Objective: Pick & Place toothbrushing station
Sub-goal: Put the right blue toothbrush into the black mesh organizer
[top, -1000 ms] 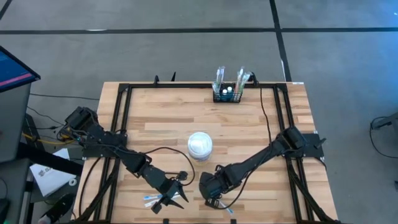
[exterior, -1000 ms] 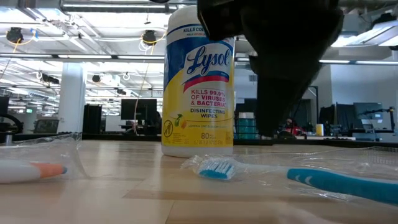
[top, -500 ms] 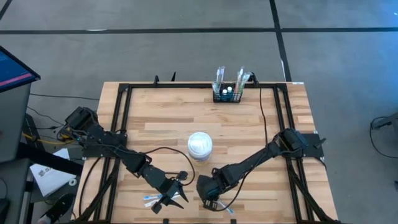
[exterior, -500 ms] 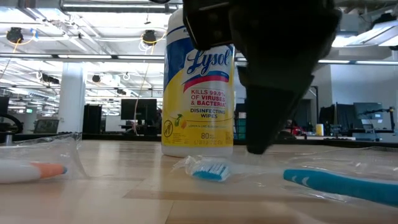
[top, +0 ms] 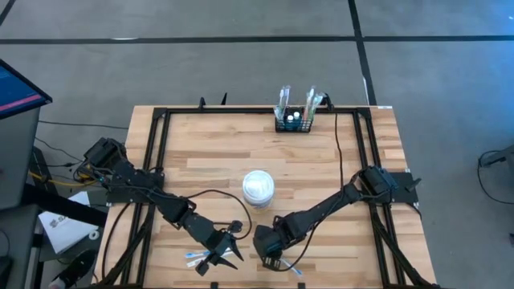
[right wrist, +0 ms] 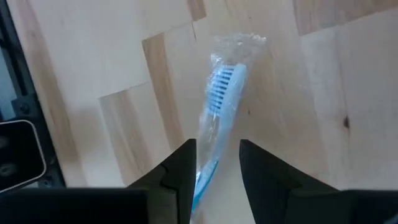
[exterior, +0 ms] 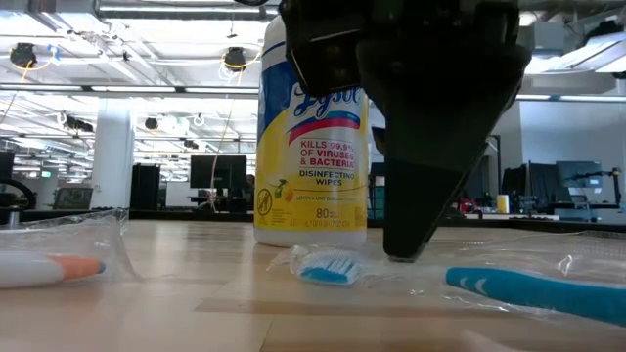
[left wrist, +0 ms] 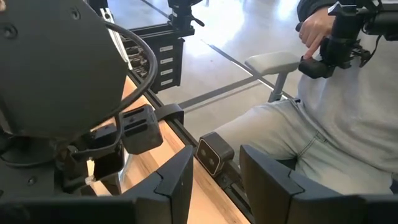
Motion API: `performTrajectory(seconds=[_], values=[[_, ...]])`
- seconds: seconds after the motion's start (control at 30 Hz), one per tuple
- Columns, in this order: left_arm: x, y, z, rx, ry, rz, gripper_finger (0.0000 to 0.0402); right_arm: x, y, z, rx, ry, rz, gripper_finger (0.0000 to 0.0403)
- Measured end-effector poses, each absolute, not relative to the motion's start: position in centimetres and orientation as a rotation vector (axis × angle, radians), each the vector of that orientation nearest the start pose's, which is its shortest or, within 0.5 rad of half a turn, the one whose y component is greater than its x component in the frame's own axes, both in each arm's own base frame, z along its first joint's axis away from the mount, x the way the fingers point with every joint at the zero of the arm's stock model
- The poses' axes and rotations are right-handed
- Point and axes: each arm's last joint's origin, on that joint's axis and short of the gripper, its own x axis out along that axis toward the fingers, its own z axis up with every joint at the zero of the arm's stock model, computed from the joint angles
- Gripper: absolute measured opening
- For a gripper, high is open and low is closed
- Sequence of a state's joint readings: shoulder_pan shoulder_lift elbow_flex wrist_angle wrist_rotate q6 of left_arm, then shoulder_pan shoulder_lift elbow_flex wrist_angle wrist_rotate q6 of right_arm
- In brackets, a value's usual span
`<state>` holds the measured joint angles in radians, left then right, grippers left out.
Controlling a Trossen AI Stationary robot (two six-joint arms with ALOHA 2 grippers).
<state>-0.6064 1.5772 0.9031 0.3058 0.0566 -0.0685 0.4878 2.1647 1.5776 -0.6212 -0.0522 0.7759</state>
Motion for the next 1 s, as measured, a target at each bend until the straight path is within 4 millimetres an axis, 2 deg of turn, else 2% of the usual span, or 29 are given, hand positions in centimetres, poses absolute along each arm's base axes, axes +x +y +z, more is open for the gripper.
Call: performTrajectory(seconds=[0.8,1.0], values=[[27.91,-19.55,22.67,0.037,0.383,-0.642,0.0127,38.64,20.58,14.56,0.374,1.275,-0.058,0.0113],[27.91,-19.55,22.67,0.037,0.383,-0.643,0.0127,38.27,20.71,14.40,0.363,1.296,-0.072,0.0101]])
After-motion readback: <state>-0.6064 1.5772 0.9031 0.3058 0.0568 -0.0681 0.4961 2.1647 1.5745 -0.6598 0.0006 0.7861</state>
